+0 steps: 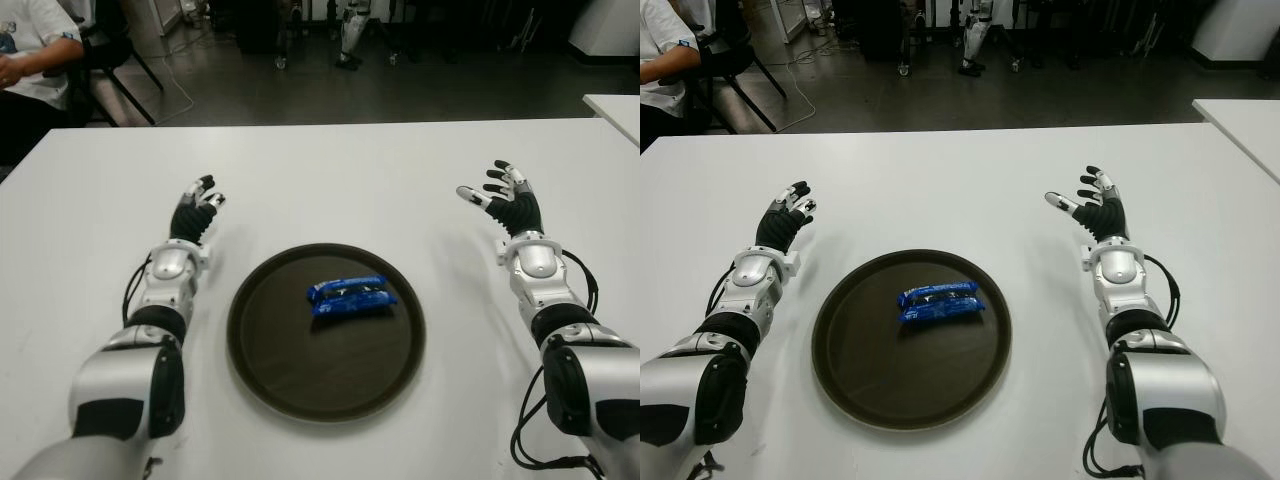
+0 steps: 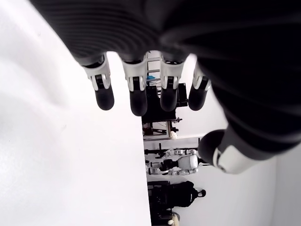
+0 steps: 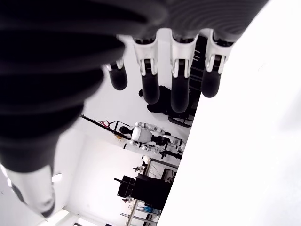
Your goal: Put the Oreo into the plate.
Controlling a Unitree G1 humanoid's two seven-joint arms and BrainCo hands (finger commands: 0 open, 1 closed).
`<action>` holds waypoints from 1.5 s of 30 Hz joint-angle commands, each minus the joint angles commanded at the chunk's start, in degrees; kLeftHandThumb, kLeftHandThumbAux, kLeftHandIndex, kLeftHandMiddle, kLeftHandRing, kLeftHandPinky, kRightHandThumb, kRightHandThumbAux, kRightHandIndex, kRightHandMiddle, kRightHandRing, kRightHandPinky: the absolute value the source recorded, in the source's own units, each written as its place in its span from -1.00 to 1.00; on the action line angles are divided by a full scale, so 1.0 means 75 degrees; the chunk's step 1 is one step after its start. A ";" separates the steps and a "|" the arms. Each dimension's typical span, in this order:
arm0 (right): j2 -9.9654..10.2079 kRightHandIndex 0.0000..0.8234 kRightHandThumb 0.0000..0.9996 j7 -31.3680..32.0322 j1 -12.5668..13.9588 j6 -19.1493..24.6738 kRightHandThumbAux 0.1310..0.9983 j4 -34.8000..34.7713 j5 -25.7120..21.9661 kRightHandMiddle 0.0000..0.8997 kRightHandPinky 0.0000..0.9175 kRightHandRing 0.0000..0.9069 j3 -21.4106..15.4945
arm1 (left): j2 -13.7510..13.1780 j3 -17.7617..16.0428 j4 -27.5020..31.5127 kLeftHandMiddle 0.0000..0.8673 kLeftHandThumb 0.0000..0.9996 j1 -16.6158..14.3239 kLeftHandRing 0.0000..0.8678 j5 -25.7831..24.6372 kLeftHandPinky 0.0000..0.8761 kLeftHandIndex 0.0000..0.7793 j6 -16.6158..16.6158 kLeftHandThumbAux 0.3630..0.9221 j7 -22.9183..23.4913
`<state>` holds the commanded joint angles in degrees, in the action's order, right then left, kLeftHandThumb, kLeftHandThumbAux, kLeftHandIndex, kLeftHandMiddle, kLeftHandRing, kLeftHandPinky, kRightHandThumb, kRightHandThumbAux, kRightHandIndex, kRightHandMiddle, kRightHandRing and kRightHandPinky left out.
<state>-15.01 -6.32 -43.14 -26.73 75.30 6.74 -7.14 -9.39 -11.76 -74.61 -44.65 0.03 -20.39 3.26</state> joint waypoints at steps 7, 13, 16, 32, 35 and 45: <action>0.0043 -0.72 -0.99 0.0239 0.0007 -0.0082 0.13 0.0012 -0.0141 -0.59 -0.59 -0.58 -0.0094 | -0.0011 -0.0005 -0.0007 -0.78 -0.84 0.0001 -0.83 -0.0005 -0.86 -0.91 -0.0009 -0.17 0.0048; 0.0112 -0.72 -0.94 0.0647 0.0010 -0.0220 0.08 0.0012 -0.0461 -0.59 -0.59 -0.59 -0.0403 | -0.0011 0.0008 -0.0009 -0.78 -0.84 0.0014 -0.86 0.0007 -0.90 -0.92 -0.0046 -0.19 0.0082; 0.0124 -0.72 -0.94 0.0725 0.0010 -0.0252 0.07 0.0015 -0.0509 -0.59 -0.60 -0.59 -0.0462 | -0.0010 0.0005 -0.0010 -0.78 -0.84 0.0011 -0.86 0.0006 -0.90 -0.92 -0.0044 -0.18 0.0080; 0.0166 -0.71 -0.91 0.0856 -0.0015 -0.0186 0.10 0.0050 -0.0517 -0.58 -0.59 -0.56 -0.0610 | 0.0008 -0.0023 0.0003 -0.78 -0.82 0.0014 -0.84 -0.0024 -0.89 -0.92 -0.0083 -0.17 0.0115; 0.0162 -0.70 -0.91 0.0811 -0.0015 -0.0155 0.11 0.0054 -0.0465 -0.58 -0.59 -0.56 -0.0588 | 0.0007 -0.0028 -0.0002 -0.79 -0.82 0.0012 -0.85 -0.0033 -0.89 -0.92 -0.0062 -0.14 0.0136; 0.0157 -0.67 -0.92 0.0600 -0.0020 -0.0144 0.09 0.0043 -0.0317 -0.54 -0.59 -0.55 -0.0477 | 0.0004 -0.0052 -0.0010 -0.79 -0.85 0.0010 -0.85 -0.0053 -0.87 -0.93 -0.0062 -0.16 0.0179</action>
<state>-13.83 -1.82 -43.29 -27.81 75.62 4.35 -10.72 -9.35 -12.15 -74.69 -44.57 -0.37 -20.85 4.60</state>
